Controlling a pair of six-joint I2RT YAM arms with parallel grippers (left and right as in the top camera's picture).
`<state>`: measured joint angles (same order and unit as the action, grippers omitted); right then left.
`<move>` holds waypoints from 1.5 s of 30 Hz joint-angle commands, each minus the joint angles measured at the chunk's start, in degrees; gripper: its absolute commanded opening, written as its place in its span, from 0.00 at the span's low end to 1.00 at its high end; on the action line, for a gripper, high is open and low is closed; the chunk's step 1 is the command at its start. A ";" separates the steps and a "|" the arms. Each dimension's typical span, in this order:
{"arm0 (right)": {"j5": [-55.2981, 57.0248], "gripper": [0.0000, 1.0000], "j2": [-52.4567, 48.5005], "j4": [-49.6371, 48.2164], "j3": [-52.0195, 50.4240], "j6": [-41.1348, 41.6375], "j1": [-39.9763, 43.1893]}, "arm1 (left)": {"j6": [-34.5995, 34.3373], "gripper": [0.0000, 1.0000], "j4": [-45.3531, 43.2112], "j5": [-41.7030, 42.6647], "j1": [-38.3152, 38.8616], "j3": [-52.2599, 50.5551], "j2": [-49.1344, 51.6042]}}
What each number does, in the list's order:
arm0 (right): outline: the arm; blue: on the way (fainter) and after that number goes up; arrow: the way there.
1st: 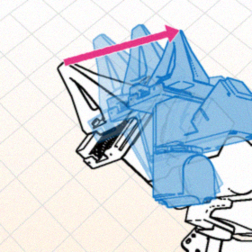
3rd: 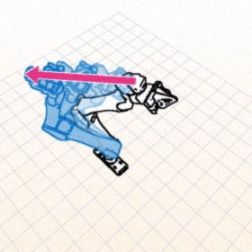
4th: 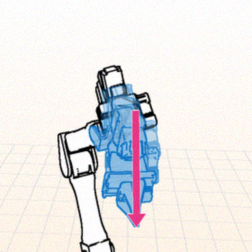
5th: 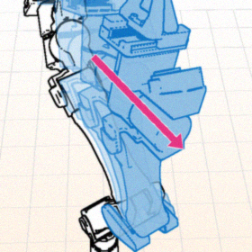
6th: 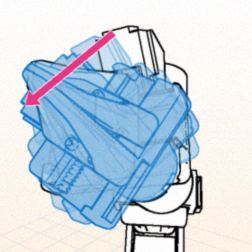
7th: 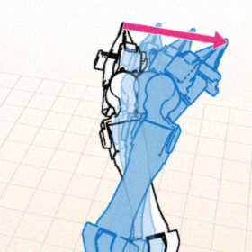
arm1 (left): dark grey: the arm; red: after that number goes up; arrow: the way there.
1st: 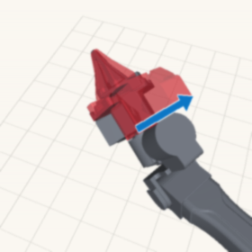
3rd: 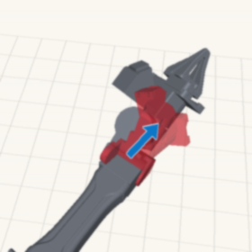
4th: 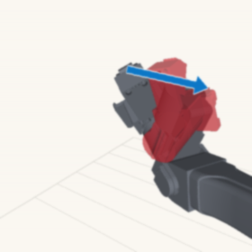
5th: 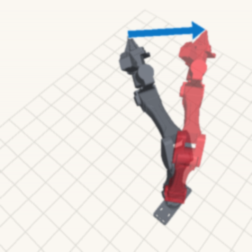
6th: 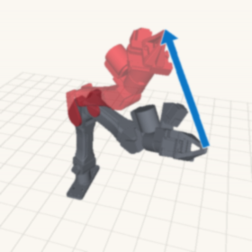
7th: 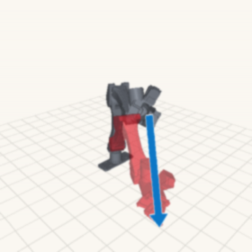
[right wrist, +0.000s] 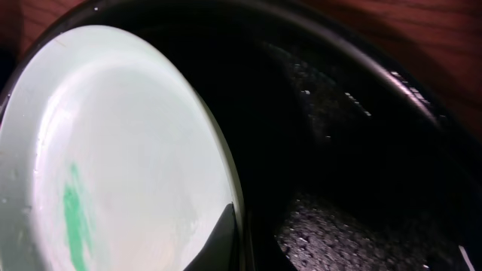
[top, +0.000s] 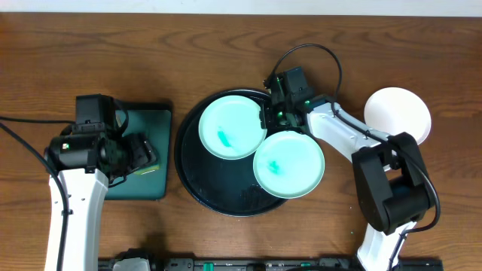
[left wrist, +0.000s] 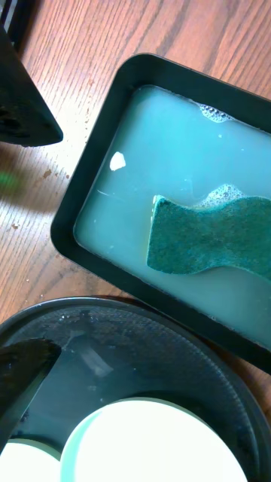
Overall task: Clean dirty plates on tray and stack at the side
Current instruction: 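Grasp the green sponge in the soapy water with the left gripper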
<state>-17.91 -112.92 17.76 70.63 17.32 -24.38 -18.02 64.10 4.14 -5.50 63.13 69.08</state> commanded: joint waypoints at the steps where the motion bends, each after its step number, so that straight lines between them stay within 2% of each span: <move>1: 1.25 0.01 -1.38 -0.61 -0.02 -0.90 -1.36 | -0.04 0.82 0.15 -0.09 0.11 0.85 0.26; 5: 2.25 0.01 -4.15 -1.11 -0.02 -0.85 -1.60 | -0.02 0.78 -0.17 -0.13 0.11 0.85 0.28; 7: 2.19 0.01 -6.05 -1.11 -0.02 -0.85 -1.60 | 0.00 0.66 -0.76 -0.33 0.11 0.85 0.35; 12: 1.11 0.01 -7.76 -1.09 -0.02 -0.90 -1.60 | 0.20 0.64 -2.47 -2.43 0.11 0.83 1.92; 14: 1.11 0.01 -7.74 -1.11 -0.02 -0.92 -1.66 | 0.22 0.58 -3.45 -2.54 0.11 0.81 3.52; 20: 0.85 0.01 -7.74 -0.17 -0.02 -1.68 -1.66 | -0.98 0.49 -10.08 -5.03 -0.39 -1.51 11.06; 24: 0.48 0.01 -7.74 0.70 -0.02 -2.03 -1.66 | -3.28 0.49 -12.57 -4.79 -1.36 -2.45 17.22; 33: -0.68 0.01 -7.74 1.36 -0.02 -2.16 -1.62 | -3.26 0.49 -17.40 -4.59 -1.62 -2.93 29.51; 39: -0.81 0.01 -7.74 2.47 -0.02 -2.32 -1.55 | -2.23 0.46 -22.62 0.17 -1.62 -2.93 32.44; 45: -0.83 0.01 -7.74 2.91 -0.02 -2.80 -1.55 | -2.40 0.44 -24.15 -0.83 -1.62 -2.93 33.27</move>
<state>-19.09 -117.69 18.50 72.27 15.70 -25.19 -20.75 40.47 2.66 -7.07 60.88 101.16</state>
